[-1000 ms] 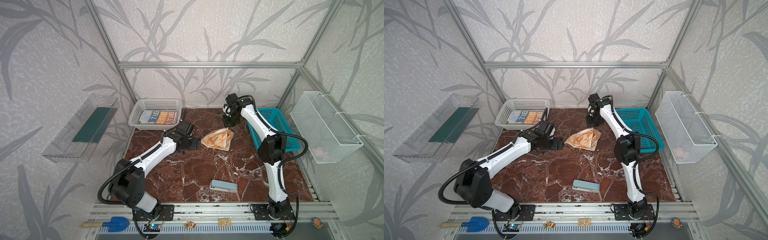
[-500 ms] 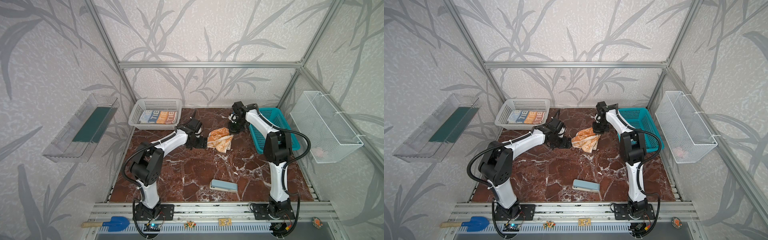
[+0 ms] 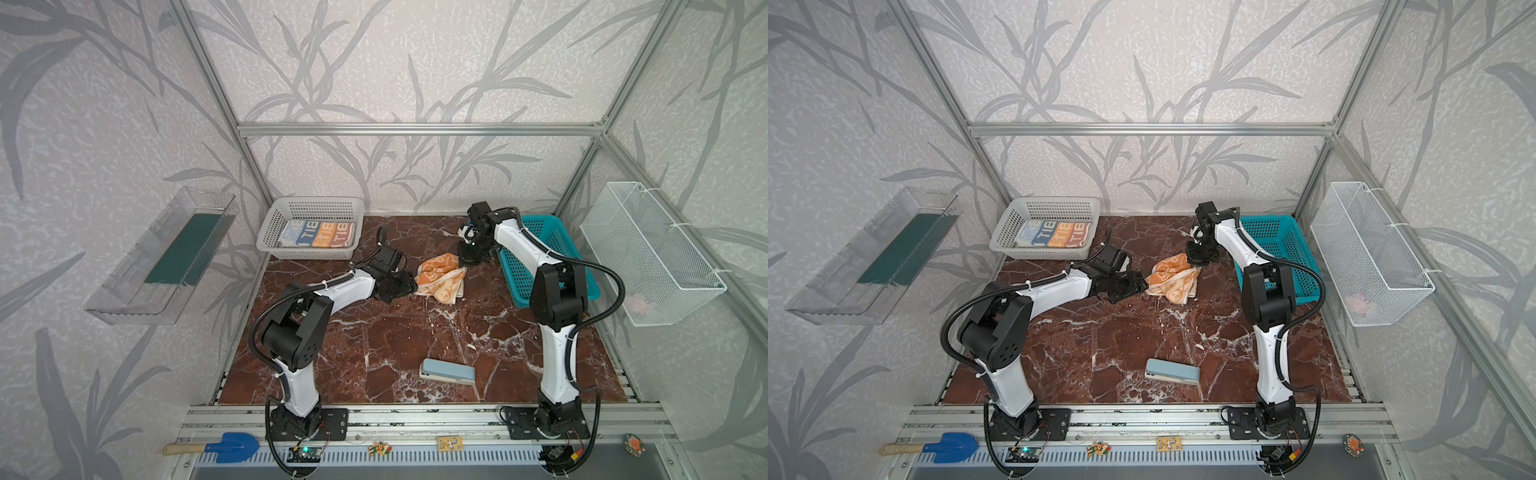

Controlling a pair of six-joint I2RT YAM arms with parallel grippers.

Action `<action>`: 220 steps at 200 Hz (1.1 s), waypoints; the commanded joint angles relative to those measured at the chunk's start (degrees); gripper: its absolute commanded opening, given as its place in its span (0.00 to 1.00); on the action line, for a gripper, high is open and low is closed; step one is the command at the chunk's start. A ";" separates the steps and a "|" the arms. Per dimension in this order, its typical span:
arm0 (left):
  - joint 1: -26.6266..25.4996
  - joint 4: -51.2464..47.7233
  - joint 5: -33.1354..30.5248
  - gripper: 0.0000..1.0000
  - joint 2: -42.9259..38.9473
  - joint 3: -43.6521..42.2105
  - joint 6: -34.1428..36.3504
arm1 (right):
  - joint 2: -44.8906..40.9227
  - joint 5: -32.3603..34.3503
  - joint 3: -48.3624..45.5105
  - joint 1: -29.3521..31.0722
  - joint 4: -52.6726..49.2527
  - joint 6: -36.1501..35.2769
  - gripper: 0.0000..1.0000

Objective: Fold and stack the towels
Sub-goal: 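Grasp another edge of the orange towel with the left gripper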

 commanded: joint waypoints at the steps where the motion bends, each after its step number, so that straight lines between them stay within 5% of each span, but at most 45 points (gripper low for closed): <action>1: -0.16 6.02 0.46 0.70 0.13 -2.10 -6.54 | -2.63 -1.16 -0.56 -0.30 0.24 -0.37 0.00; 54: -0.28 21.38 0.13 0.58 1.24 -7.59 -17.47 | -2.74 -1.92 -0.82 -0.40 1.14 0.22 0.00; 117: -0.83 27.57 -2.93 0.42 1.79 -9.61 -20.68 | -3.05 -2.98 -1.46 -0.28 1.77 0.87 0.00; 220: -0.03 18.77 -4.19 0.11 -2.40 -4.75 -14.88 | -6.87 -2.89 0.63 -0.28 -1.07 0.03 0.00</action>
